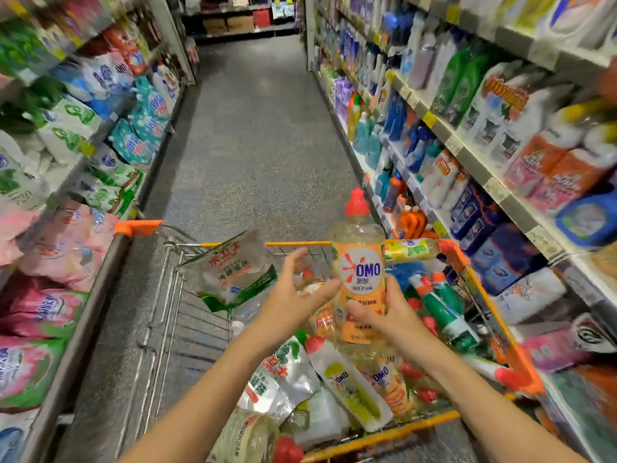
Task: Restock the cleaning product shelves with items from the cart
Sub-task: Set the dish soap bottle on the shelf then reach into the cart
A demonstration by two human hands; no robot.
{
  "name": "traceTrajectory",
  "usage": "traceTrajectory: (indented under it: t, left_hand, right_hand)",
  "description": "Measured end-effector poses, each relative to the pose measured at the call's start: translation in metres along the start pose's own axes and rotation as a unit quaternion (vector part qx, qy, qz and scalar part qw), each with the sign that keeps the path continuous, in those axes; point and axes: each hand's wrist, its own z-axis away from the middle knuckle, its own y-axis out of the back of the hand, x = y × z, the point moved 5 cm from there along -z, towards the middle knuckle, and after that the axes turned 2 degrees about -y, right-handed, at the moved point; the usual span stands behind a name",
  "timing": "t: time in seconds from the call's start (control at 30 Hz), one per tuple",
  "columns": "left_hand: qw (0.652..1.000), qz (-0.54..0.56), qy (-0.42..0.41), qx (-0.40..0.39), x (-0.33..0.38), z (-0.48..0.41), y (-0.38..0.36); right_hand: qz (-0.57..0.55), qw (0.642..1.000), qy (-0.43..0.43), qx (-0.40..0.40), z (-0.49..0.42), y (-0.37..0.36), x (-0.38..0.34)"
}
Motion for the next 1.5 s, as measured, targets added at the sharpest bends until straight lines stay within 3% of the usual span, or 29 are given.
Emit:
traceTrajectory:
  t: [0.1, 0.23, 0.6, 0.9, 1.07, 1.27, 1.4, 1.5]
  left_hand:
    - [0.993, 0.067, 0.000, -0.093, 0.006, 0.002, -0.044]
    - [0.990, 0.089, -0.050, -0.099, 0.025, 0.007, -0.097]
    - [0.938, 0.076, -0.186, -0.282, 0.120, 0.056, -0.288]
    - [0.815, 0.158, -0.295, -0.473, 0.211, 0.146, -0.452]
    - [0.780, 0.186, -0.354, -0.482, 0.244, 0.183, -0.524]
    - [0.726, 0.092, -0.452, -0.510, 0.275, 0.213, -0.608]
    - [0.678, -0.062, -0.549, -0.486, 0.288, 0.204, -0.664]
    - [0.664, -0.119, -0.507, -0.536, 0.289, 0.198, -0.691]
  right_hand:
    - [-0.021, 0.999, 0.022, 0.019, 0.025, 0.026, -0.009]
    - [-0.031, 0.996, 0.050, 0.065, 0.070, 0.062, -0.019]
    - [-0.075, 0.947, 0.140, 0.279, 0.250, 0.190, -0.048]
    - [-0.022, 0.818, 0.239, 0.523, 0.432, 0.255, -0.076]
    - [-0.022, 0.732, 0.258, 0.630, 0.511, 0.281, -0.078]
    - [0.022, 0.642, 0.271, 0.717, 0.575, 0.338, -0.083]
    - [0.054, 0.631, 0.253, 0.731, 0.593, 0.395, -0.093]
    - [0.071, 0.646, 0.223, 0.727, 0.596, 0.432, -0.090]
